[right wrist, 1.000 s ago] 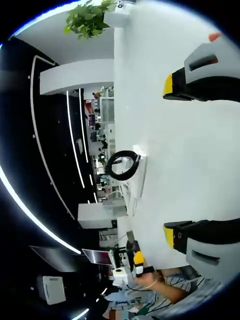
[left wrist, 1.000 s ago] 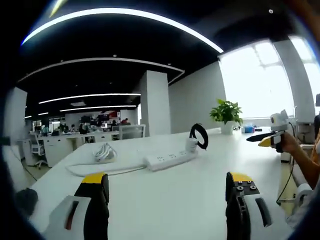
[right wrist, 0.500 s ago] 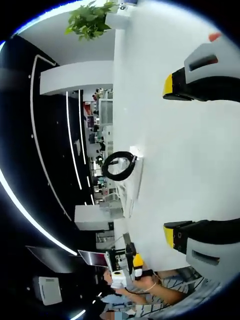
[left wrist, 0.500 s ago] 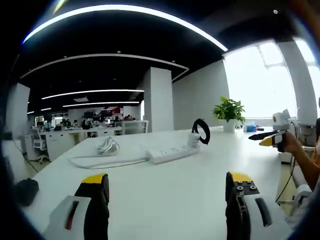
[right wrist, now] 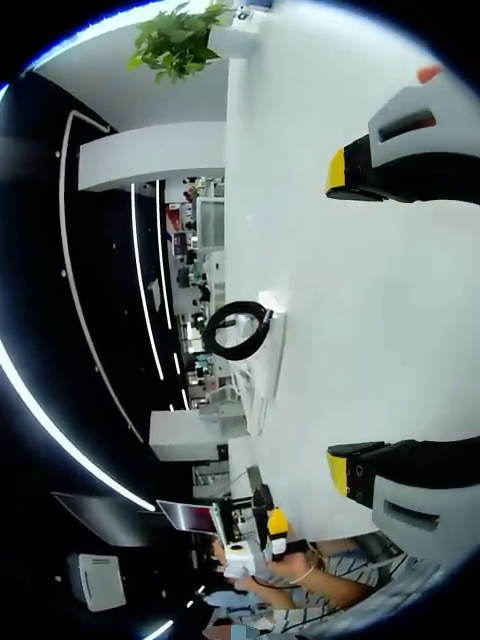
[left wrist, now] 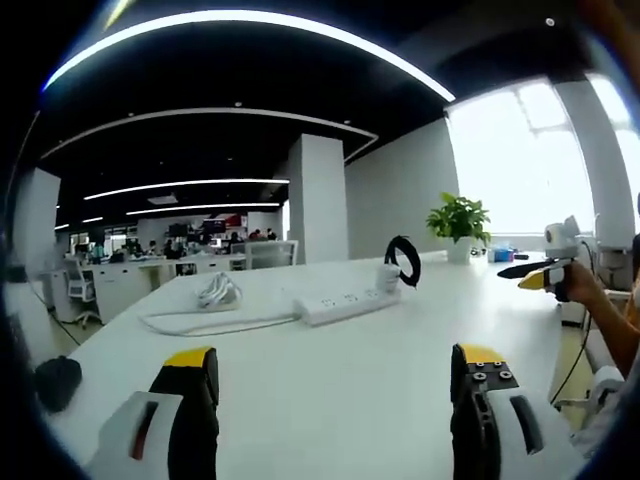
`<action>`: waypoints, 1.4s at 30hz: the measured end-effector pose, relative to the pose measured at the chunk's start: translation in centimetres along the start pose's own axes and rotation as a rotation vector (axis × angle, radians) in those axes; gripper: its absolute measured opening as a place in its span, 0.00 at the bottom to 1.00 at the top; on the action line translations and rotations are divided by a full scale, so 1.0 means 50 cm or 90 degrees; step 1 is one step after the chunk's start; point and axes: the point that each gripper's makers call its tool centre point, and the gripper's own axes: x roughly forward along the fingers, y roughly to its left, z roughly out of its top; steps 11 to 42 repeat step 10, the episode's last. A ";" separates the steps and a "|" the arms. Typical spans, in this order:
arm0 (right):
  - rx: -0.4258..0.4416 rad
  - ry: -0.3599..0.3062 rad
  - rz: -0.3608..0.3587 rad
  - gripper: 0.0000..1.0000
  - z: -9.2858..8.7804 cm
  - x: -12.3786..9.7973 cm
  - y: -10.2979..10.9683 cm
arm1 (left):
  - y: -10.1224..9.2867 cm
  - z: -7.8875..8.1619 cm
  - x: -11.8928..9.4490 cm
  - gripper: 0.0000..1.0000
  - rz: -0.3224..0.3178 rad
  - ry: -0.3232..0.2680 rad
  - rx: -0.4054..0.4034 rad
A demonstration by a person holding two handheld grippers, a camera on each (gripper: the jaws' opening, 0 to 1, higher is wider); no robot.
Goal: Straighten the power strip on the desk, plug the charger into it
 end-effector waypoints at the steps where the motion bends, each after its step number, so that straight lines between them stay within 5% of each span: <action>1: 0.001 -0.001 0.000 1.00 0.000 -0.001 0.000 | 0.000 0.001 -0.001 0.99 0.001 -0.002 -0.002; 42: 0.006 -0.003 0.001 1.00 -0.003 -0.003 0.000 | 0.004 0.003 -0.001 0.99 0.003 -0.005 -0.004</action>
